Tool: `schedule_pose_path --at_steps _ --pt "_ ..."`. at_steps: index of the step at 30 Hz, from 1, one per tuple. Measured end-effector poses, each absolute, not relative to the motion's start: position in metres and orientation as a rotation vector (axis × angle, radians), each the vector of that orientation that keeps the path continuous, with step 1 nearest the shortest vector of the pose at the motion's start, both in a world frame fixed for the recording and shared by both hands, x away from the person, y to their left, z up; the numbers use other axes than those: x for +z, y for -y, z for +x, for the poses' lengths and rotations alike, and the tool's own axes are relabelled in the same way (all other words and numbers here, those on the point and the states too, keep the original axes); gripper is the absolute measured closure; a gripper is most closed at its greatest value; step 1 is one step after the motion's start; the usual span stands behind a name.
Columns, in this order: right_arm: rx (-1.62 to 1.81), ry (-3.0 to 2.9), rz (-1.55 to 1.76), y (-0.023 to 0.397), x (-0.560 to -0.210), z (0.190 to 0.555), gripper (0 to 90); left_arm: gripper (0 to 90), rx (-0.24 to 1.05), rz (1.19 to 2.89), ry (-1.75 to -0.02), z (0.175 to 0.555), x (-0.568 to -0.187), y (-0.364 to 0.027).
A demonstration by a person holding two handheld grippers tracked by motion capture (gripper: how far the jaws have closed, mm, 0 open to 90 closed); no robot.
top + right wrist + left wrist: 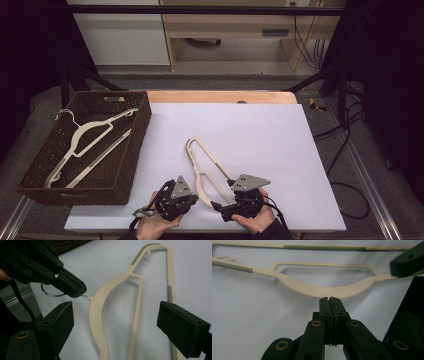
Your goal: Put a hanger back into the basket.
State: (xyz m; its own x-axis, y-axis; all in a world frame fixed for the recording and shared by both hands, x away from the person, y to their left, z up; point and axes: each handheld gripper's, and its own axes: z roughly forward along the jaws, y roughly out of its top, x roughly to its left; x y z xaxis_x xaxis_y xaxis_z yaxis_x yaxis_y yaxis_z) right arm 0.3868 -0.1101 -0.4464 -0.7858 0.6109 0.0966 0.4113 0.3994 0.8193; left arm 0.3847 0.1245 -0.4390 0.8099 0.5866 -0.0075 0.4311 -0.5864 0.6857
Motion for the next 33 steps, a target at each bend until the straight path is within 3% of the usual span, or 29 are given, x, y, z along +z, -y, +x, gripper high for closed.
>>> schedule_pose_path --at_steps 13,33 --pt "1.208 -2.505 0.861 0.089 -0.462 0.384 30.4 88.6 0.271 2.282 -0.753 0.387 -0.431 -0.125" --pt "1.037 -2.567 0.699 0.073 -0.471 0.382 70.7 88.6 0.269 2.267 -0.759 0.388 -0.428 -0.126"
